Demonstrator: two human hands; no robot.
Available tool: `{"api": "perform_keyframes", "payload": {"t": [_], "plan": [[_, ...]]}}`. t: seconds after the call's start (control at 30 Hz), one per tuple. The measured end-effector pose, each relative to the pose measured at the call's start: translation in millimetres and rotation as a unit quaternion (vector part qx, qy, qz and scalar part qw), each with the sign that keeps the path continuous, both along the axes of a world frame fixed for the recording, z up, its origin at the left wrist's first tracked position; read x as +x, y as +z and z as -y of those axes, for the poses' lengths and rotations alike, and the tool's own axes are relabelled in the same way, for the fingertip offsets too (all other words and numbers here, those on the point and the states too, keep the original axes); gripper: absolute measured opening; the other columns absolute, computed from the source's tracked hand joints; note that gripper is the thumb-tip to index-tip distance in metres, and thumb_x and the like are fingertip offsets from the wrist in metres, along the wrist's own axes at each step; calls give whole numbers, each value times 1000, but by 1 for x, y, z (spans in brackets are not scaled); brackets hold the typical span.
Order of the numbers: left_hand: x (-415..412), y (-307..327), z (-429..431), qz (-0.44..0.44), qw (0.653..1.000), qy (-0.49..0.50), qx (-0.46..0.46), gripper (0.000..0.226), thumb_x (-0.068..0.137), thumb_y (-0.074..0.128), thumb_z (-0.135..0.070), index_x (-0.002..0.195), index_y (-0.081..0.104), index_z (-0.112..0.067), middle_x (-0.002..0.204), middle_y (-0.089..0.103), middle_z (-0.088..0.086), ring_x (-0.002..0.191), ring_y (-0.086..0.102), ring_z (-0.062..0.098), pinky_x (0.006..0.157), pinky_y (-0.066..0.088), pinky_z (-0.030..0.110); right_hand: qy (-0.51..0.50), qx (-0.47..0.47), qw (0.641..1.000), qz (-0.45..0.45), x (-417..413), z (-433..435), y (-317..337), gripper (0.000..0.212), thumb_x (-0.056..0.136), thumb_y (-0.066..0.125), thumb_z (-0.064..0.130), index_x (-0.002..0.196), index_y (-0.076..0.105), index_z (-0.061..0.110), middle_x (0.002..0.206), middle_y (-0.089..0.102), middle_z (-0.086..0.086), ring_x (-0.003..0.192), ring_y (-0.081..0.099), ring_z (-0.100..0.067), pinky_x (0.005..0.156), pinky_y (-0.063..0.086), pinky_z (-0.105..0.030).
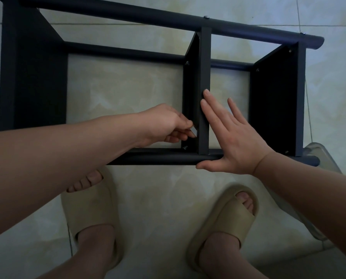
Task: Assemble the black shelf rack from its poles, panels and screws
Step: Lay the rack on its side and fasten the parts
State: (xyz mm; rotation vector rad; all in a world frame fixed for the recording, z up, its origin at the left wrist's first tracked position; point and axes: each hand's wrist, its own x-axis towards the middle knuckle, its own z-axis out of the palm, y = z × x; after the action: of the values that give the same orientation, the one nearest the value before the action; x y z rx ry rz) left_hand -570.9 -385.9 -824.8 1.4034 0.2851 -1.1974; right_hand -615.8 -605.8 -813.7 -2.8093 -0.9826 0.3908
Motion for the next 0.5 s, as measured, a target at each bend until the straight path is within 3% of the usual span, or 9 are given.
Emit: {"api": "perform_keyframes", "payload": {"t": [0.5], "plan": [[3, 2, -17, 53, 993, -108, 0, 16, 101, 56, -9, 88, 66, -10, 86, 75, 1, 77, 64, 9, 75, 54, 21, 2, -4, 1000, 1, 0, 0, -1, 123, 82, 43, 87, 161, 5, -1, 170, -2, -18, 158, 6, -27, 126, 8, -57]]}}
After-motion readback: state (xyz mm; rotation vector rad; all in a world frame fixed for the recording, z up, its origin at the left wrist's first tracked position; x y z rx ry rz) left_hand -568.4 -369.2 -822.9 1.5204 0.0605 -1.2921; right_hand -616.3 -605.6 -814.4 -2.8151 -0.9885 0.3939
